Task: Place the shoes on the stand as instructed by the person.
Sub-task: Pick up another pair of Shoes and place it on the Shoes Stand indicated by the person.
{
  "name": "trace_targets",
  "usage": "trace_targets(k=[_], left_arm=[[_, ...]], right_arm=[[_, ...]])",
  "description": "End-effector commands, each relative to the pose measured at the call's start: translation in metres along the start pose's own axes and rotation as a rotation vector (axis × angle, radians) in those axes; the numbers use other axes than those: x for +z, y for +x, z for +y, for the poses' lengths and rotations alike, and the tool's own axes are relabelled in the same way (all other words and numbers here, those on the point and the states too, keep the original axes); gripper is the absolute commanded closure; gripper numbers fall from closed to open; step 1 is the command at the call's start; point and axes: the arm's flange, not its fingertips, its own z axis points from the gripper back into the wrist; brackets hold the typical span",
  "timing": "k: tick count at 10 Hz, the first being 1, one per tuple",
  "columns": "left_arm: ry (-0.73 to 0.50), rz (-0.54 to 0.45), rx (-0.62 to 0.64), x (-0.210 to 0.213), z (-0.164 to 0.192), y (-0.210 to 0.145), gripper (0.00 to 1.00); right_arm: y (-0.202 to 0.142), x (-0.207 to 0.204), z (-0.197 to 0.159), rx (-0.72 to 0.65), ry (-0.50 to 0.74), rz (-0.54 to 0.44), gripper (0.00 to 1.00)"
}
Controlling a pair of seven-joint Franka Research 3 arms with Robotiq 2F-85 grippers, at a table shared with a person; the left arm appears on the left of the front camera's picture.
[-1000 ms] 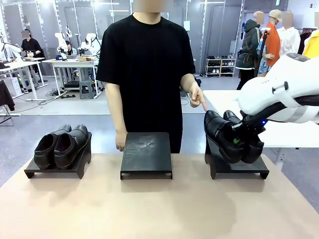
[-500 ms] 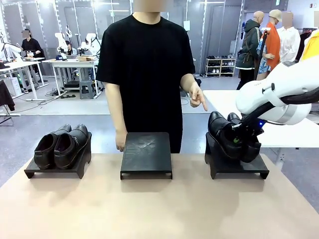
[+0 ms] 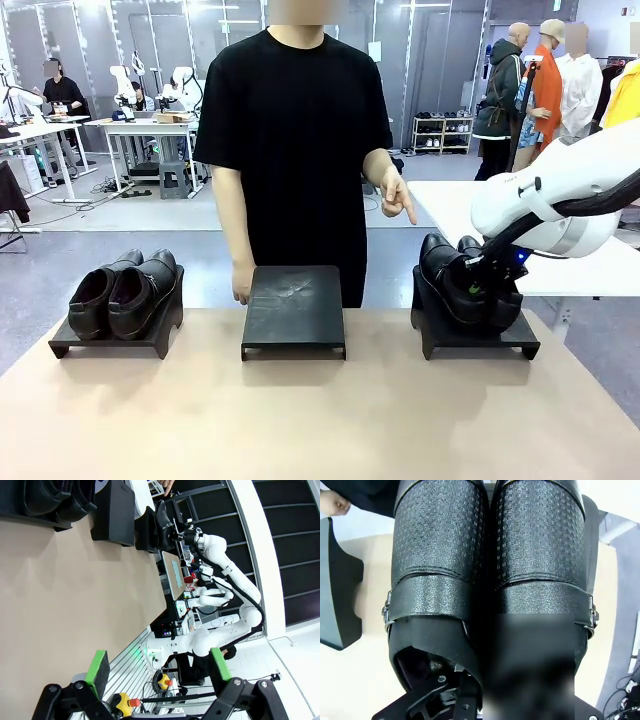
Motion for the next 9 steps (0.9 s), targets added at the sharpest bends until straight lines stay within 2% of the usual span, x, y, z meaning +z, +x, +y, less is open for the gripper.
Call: trace_targets(k=[1, 5, 6, 8, 9], left_arm=[[-0.008, -0.008, -0.025, -0.0012, -0.0018, -0.0015, 0.00], [-0.008, -0.008, -0.025, -0.0012, -0.0018, -0.0015, 0.00], [-0.008, -0.008, -0.025, -0.0012, -0.0018, -0.0015, 0.00], [-0.008, -0.008, -0.025, -0.0012, -0.0018, -0.0015, 0.00], [-0.008, -0.008, -0.025, -0.0012, -0.0018, -0.0015, 0.00]], right_arm=[[0.0108, 0.0029, -0.0009, 0.010, 0.004, -0.024, 0.91], [0.0130, -0.0011, -0.0042, -0.001, 0.002, -0.001, 0.91], [0.0128, -0.0014, -0.0045, -0.001, 0.000, 0.001, 0.78], [0.0138, -0.0021, -0.0049, 0.000, -0.013, 0.009, 0.43], [0.0135, -0.0029, -0.0046, -0.002, -0.014, 0.012, 0.21]])
